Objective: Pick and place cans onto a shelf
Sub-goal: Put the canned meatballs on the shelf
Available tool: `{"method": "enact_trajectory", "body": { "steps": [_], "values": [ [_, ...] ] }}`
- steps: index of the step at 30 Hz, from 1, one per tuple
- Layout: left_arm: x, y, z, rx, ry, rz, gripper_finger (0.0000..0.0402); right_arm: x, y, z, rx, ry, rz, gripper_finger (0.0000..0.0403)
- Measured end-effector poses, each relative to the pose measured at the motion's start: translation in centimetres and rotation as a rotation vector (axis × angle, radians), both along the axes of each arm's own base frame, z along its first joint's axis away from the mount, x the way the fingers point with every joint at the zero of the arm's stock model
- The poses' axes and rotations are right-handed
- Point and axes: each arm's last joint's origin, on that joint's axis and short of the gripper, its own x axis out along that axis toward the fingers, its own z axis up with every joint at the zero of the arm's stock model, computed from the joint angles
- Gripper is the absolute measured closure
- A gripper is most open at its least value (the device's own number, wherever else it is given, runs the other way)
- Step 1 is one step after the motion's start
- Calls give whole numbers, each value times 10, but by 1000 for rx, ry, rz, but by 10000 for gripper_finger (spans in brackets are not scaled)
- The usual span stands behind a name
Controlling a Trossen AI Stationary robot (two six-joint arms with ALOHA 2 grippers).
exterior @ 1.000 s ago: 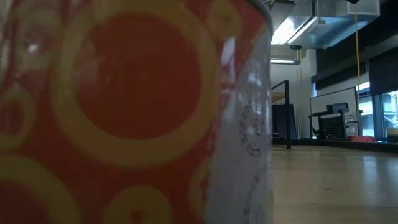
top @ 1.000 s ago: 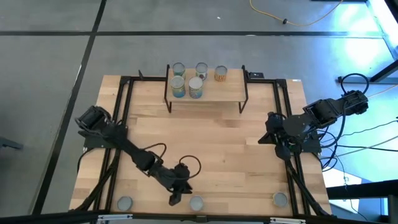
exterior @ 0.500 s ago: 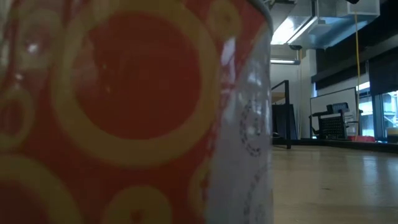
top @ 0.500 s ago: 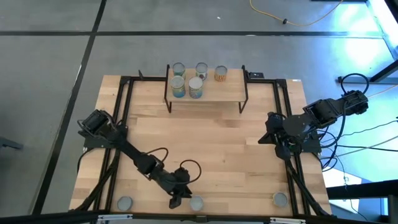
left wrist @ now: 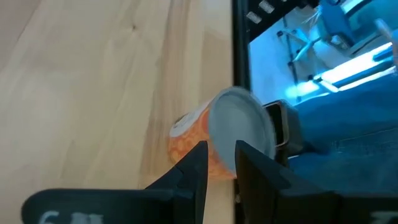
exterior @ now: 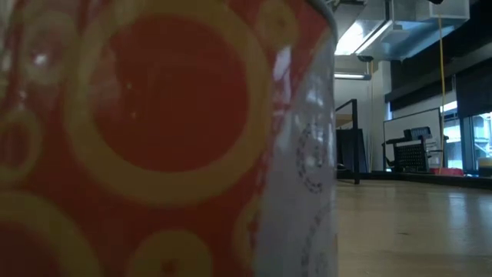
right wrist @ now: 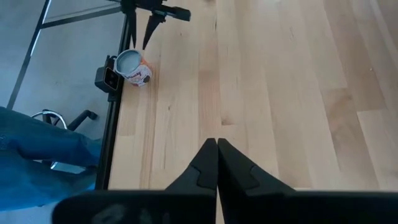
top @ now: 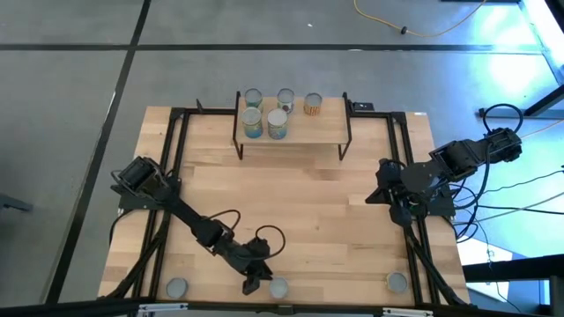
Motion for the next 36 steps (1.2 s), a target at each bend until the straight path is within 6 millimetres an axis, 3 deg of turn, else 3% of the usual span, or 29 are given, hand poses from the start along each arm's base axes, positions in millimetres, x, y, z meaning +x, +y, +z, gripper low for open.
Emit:
{"method": "enact_trajectory", "body": {
  "steps": [12, 22, 36],
  "values": [
    [0, 0, 1, -62, 26, 36, 327, 0, 0, 0, 5, 2, 5, 402],
    [7, -4, -16, -120, 31, 55, 328, 0, 0, 0, 6, 3, 5, 402],
    [31, -21, -23, -85, 4, -7, 329, 0, 1, 0, 10, -2, 7, 397]
  ]
}}
